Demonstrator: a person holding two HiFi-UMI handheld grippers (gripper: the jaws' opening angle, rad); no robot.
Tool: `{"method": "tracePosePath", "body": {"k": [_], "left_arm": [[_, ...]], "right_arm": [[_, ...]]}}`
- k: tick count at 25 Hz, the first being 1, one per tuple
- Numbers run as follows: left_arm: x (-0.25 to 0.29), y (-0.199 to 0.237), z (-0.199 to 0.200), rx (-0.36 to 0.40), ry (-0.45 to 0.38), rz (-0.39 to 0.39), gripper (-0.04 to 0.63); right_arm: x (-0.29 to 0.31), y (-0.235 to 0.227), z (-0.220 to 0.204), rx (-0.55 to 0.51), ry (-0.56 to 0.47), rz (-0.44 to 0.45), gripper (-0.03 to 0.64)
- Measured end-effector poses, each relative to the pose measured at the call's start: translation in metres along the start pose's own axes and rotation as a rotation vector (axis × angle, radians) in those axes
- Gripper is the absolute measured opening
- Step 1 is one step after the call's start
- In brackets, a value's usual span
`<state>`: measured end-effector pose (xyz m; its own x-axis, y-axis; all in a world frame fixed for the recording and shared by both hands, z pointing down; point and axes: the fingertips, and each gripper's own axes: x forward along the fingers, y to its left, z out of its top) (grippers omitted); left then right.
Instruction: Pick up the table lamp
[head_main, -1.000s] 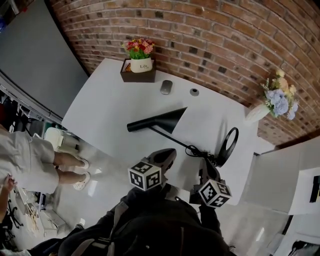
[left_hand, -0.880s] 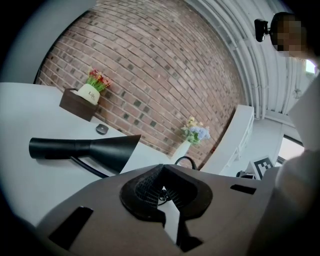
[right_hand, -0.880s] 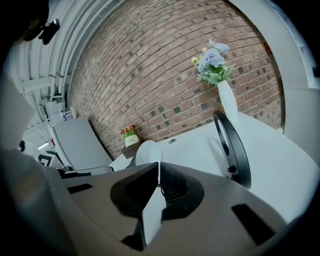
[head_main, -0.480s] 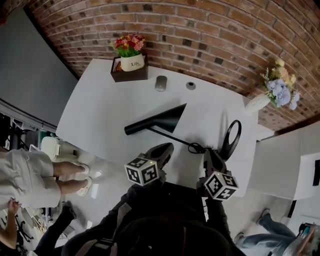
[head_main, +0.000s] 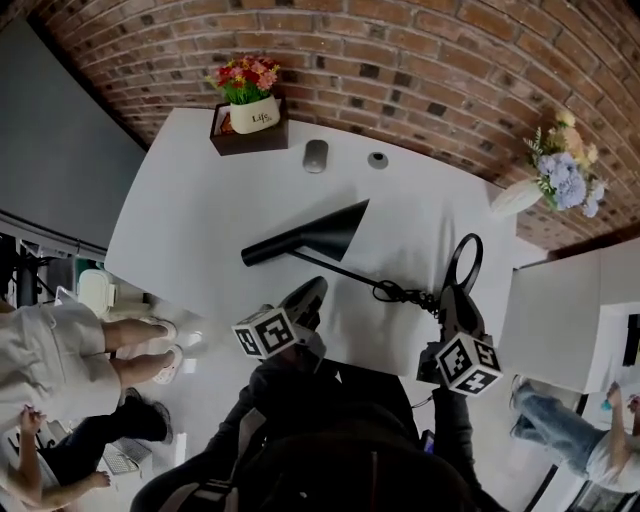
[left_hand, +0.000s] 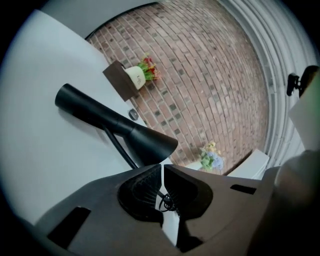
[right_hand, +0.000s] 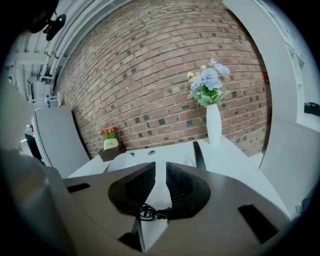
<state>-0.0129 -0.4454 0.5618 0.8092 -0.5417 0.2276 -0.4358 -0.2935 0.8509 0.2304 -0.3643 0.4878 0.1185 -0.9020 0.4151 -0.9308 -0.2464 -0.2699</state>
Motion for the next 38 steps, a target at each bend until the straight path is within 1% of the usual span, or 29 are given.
{"method": "tracePosePath", "body": {"k": [1,2,3,4,5,7,9,12,16,20,24,31,35,38], "left_arm": [[0.001,0.003,0.001,-0.043,-0.014,0.006,0.009],[0.001,0.004,0.002,-0.085,-0.027,0.01,0.013],[0.002,0.006,0.004,-0.12,-0.038,0.015,0.04],[0.004,0.009,0.005,-0.148,-0.043,0.021,0.088],[0.006,0.013,0.005,-0.172,-0.046,0.031,0.12],[0.009,0.022,0.007,-0.219,-0.06,0.06,0.133],[0.012,0.032,0.008,-0.271,-0.085,0.078,0.137],[0.017,0.04,0.01,-0.335,-0.112,0.063,0.14],[0.029,0.043,0.013,-0.372,-0.165,-0.01,0.14],[0.035,0.055,0.01,-0.394,-0.184,0.013,0.139],[0.044,0.057,0.011,-0.435,-0.211,-0.01,0.138],[0.05,0.063,0.014,-0.447,-0.218,-0.007,0.129],[0.051,0.058,0.015,-0.48,-0.238,-0.042,0.116],[0.052,0.057,0.015,-0.487,-0.245,-0.053,0.111]], "right_arm": [[-0.001,-0.007,0.006,0.003,-0.012,-0.015,0.039],[-0.001,-0.013,0.013,0.008,-0.026,-0.033,0.109],[-0.003,-0.02,0.02,0.011,-0.046,-0.056,0.157],[-0.005,-0.028,0.028,0.009,-0.067,-0.081,0.158],[-0.006,-0.036,0.033,0.003,-0.08,-0.105,0.158],[-0.005,-0.052,0.036,-0.008,-0.073,-0.127,0.161],[-0.002,-0.065,0.035,0.005,-0.05,-0.13,0.164],[0.002,-0.08,0.031,0.023,-0.027,-0.135,0.164],[0.01,-0.092,0.024,0.021,0.007,-0.129,0.164],[0.019,-0.099,0.021,0.021,0.037,-0.121,0.164],[0.032,-0.099,0.022,0.02,0.061,-0.089,0.164],[0.042,-0.097,0.025,0.065,0.07,-0.059,0.164],[0.05,-0.091,0.021,0.081,0.094,-0.032,0.164],[0.059,-0.087,0.015,0.093,0.121,-0.021,0.164]]}}
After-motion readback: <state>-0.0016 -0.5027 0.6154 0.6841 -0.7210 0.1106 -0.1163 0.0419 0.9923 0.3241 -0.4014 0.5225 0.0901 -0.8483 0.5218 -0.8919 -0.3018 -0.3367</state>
